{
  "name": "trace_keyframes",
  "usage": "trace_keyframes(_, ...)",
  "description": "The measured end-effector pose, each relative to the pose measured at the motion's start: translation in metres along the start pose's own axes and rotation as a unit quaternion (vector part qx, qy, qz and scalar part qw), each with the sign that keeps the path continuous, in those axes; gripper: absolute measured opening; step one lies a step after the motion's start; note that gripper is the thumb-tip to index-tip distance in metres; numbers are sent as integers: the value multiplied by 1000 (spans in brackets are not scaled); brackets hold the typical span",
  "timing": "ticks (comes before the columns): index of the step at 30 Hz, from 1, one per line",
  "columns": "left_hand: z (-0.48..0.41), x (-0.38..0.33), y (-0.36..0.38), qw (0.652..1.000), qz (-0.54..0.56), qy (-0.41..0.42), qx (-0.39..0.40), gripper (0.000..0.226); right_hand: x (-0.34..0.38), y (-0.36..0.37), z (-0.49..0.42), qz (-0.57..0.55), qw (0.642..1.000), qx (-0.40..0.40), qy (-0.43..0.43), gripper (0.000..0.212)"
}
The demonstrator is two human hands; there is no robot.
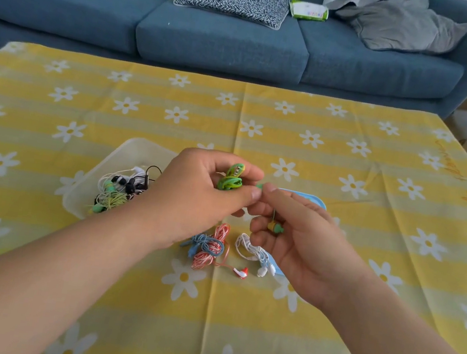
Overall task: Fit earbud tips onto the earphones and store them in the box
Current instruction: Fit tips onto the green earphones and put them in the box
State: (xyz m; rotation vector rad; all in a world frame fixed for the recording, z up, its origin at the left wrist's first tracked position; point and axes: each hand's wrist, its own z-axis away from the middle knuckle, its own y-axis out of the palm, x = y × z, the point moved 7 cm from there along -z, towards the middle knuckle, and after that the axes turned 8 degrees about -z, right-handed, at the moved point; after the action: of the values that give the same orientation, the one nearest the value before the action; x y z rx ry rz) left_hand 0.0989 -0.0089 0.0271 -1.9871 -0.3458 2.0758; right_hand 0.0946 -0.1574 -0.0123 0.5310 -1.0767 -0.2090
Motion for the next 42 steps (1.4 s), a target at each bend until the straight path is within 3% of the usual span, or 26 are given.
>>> trace_keyframes(5,-2,-3,0,997,-75,27,-18,6,0,-1,0,-18,1000,16,20,24)
trace_keyframes(10,-5,7,-20,994,-28,-19,-100,3,6,-8,0,-60,998,-2,-10,37)
trace_keyframes(14,-6,13,-26,993,-20,-25,-112,5,8,-15,-1,-105,994,-34,-22,24)
trace_keyframes(16,-6,14,-29,992,-23,-27,-118,6,10,-16,0,-73,996,-50,-29,20)
trace_keyframes(19,-6,13,-28,994,-13,-27,-105,7,13,-20,3,101,990,-93,-41,33)
trace_keyframes(21,-3,10,-22,996,3,-23,-87,6,13,-22,3,155,981,-104,-55,35)
trace_keyframes(28,1,7,-1,998,29,-15,-48,15,9,-10,-2,55,998,-13,-38,21)
trace_keyframes(35,-4,5,-1,997,54,-33,-52,6,12,-13,-1,50,998,-21,-33,16)
trace_keyframes(40,-4,4,13,999,28,-26,-14,7,9,-17,-3,18,999,-25,-18,26)
trace_keyframes(42,-7,4,20,999,35,-28,-1,7,9,-20,-4,-9,1000,-26,-10,21)
